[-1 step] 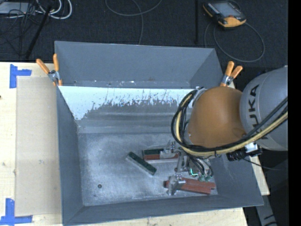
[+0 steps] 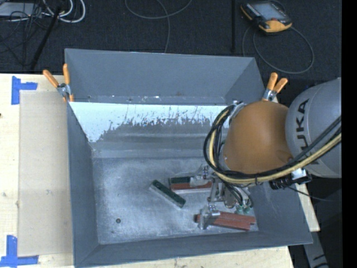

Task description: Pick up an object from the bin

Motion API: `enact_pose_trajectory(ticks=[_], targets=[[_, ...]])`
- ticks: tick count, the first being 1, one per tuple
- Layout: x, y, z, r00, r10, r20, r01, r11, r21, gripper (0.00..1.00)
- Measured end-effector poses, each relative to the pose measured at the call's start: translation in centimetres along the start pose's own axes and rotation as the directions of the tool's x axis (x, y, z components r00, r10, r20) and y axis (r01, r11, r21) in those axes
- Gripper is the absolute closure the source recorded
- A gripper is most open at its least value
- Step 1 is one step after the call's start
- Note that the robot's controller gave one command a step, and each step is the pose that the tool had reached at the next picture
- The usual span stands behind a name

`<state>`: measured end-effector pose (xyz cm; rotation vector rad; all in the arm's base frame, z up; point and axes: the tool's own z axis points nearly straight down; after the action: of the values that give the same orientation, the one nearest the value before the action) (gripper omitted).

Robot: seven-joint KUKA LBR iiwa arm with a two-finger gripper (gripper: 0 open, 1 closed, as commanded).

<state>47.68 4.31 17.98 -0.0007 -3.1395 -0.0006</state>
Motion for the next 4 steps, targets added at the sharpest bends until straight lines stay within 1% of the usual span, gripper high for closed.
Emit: enact_pose_trajectory(ticks=[1,2,3,4], targets=[[-4.0,-5.0,10.5,0.999,-0.037,0.015,0.037,0.999,-0.001,1.00],[-3.7,-5.1,10.7,0.999,-0.035,0.002,0.035,0.999,0.000,0.00],[-3.7,-5.1,10.7,0.999,-0.034,0.003,0.034,0.999,-0.001,0.00],[-10.3,0.8,10.0,0.997,0.083,0.003,-0.083,0.997,0.000,1.00]])
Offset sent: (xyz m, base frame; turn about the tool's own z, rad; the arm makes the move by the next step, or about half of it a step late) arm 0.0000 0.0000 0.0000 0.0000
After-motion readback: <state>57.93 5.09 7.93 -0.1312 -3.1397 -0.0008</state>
